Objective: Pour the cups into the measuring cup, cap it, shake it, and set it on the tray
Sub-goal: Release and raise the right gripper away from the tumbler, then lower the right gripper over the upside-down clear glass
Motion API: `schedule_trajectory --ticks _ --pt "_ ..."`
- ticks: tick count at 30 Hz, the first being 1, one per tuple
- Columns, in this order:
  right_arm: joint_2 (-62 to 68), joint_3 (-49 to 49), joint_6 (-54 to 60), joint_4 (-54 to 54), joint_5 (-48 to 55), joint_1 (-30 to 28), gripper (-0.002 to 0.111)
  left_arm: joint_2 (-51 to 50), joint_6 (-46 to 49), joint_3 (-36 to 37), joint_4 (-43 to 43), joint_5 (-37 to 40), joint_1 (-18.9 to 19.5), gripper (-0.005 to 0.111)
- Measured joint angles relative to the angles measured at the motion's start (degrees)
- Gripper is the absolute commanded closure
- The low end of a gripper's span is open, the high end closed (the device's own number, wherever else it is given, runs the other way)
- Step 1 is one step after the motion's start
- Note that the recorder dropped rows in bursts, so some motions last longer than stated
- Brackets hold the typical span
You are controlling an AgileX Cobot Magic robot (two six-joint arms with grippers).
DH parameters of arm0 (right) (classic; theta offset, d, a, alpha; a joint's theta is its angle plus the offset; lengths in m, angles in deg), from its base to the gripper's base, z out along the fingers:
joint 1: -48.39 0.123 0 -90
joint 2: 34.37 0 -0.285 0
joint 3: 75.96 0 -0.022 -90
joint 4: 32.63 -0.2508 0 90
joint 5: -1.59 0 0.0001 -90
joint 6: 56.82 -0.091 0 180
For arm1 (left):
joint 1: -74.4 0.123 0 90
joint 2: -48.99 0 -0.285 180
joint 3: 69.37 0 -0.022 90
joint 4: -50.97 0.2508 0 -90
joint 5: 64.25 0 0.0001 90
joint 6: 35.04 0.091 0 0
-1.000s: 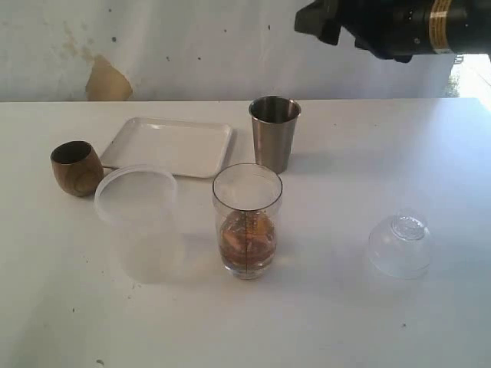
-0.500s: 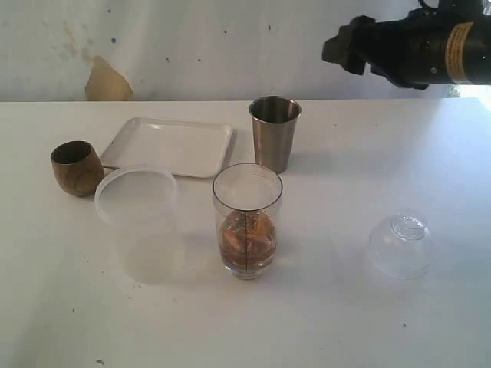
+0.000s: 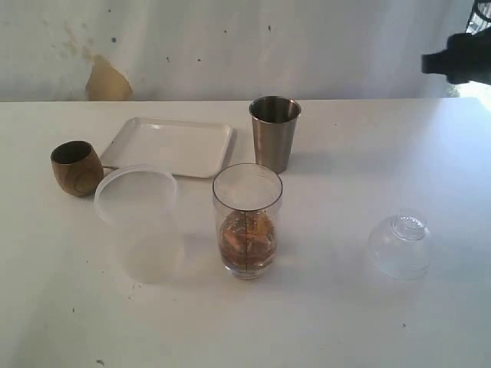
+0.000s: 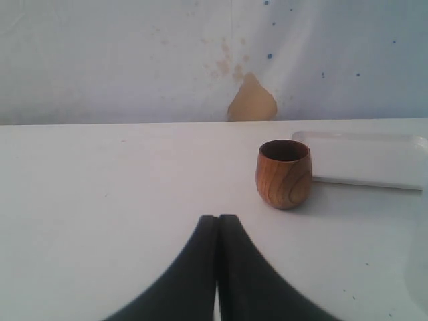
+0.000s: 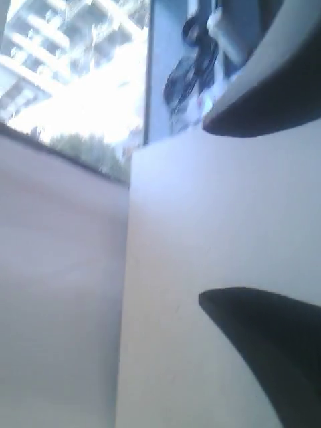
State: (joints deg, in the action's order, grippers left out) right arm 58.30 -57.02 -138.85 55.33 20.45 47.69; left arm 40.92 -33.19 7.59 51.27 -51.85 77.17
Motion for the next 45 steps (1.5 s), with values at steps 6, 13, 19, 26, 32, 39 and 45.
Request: schedule_trajectory --ticks 6,13,19,26,32,39,45 --pt "4.27 -7.54 36.30 -33.47 20.82 -0.76 0.060 0.00 0.00 0.00 0.00 0.00 0.00 0.107" --pt "8.68 -19.64 74.44 -87.63 36.01 -0.91 0.044 0.00 0.00 0.00 0.00 0.00 0.00 0.107" --pt "15.29 -21.05 81.15 -94.77 49.97 -0.91 0.044 0.00 0.00 0.00 0.00 0.00 0.00 0.107" --pt "19.44 -19.65 81.36 -94.87 50.48 -0.91 0.044 0.00 0.00 0.00 0.00 0.00 0.00 0.107" --pt "21.40 -18.44 81.36 -94.87 50.10 -0.91 0.045 0.00 0.00 0.00 0.00 0.00 0.00 0.107" --pt "23.39 -18.44 82.52 -94.89 49.07 -0.91 0.047 0.00 0.00 0.00 0.00 0.00 0.00 0.107" --pt "24.50 -18.30 82.63 -94.89 49.07 -0.91 0.076 0.00 0.00 0.00 0.00 0.00 0.00 0.107"
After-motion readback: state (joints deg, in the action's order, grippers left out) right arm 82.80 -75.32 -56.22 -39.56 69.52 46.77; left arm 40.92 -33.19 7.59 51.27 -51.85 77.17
